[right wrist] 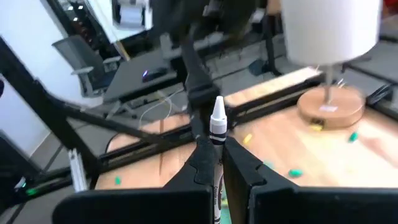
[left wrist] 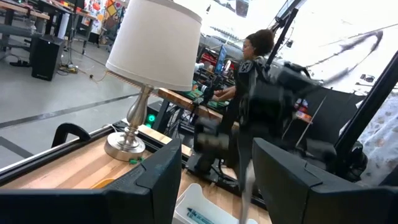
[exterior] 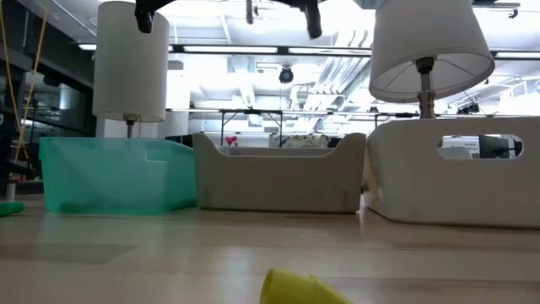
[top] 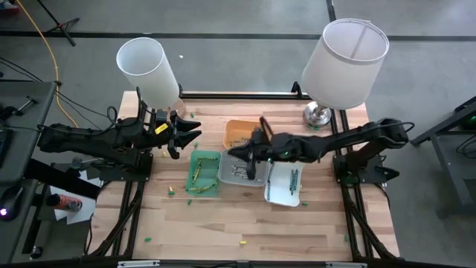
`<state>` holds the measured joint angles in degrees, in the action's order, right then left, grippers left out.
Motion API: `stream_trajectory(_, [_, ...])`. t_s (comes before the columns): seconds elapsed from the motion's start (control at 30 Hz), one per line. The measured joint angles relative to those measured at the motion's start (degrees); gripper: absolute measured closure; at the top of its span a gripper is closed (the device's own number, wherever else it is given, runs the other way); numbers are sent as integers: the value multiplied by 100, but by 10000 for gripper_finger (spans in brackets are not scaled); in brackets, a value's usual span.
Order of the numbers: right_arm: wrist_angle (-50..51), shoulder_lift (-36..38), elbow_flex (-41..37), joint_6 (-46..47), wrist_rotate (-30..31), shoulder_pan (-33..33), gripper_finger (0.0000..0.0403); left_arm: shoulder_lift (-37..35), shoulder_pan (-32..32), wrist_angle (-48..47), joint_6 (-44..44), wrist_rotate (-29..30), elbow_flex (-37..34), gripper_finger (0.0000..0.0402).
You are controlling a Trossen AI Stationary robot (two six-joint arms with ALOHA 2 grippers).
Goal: Sort crayons
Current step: Put the white crayon into the gray bin
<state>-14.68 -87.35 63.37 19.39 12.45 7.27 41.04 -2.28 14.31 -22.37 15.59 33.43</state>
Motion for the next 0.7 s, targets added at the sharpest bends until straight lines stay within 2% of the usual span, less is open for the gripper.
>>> stream_trajectory(0.23, [121,-954,0,118,149,316,403,2,0,0,392,2,0,218])
stream_trajectory(0.4, [930,-1425,168,35,197,267,403,10,0,0,399,2,0,218])
stream_trajectory(0.7, [3341,-2011,1748,-2120,157,-93,403,90,-2,2,220,2,0,218])
